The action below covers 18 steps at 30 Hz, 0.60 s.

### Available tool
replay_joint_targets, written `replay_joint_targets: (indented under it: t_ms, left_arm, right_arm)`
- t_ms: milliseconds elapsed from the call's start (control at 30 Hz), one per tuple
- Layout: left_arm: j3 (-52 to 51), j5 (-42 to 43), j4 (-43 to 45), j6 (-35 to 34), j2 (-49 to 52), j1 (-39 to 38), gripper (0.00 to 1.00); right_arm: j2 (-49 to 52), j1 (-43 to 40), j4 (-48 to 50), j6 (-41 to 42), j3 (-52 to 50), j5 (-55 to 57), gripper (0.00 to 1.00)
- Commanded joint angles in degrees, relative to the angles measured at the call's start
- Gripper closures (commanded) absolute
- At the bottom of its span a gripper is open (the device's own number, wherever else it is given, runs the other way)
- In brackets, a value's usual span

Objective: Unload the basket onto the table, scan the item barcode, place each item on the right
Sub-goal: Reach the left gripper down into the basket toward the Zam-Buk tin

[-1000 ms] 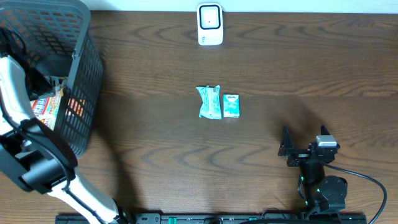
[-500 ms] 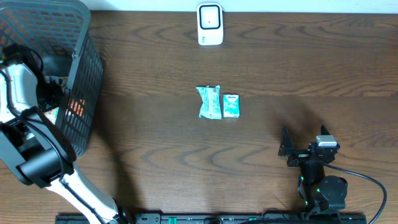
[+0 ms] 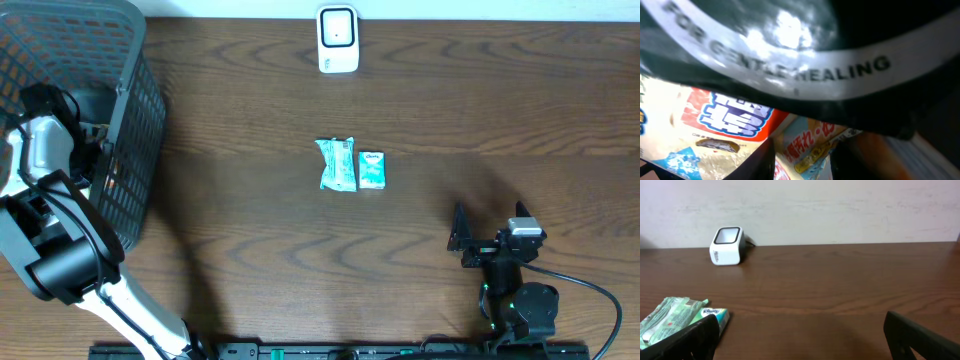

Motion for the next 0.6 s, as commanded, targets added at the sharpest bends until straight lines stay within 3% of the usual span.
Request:
replay_joint_targets:
  t_ms: [0,67,400,567]
  left_arm:
    - [-0.87,-2.51,-0.04,-0.09,1.75,0.35,0.76]
    - [-0.87,-2.49,-0.13,-0.15,1.40,0.35,0.92]
    - [0.37,-1.84,-0.76,-7.15,-7.43,0.35,0.92]
    - [0.37,-1.81,-0.33,-14.10,-15.26,0.35,0.93]
  right_arm:
    - [-0.31,-0.20,-0.20,-0.68,-0.09,0.09,0.01]
    - [-0.31,-0.20,-0.20,-0.68,-0.09,0.09,0.01]
    - [-0.31,-0.20,-0.20,-0.68,-0.09,0.09,0.01]
    - [-0.31,-0.20,-0.20,-0.68,-0.09,0.09,0.01]
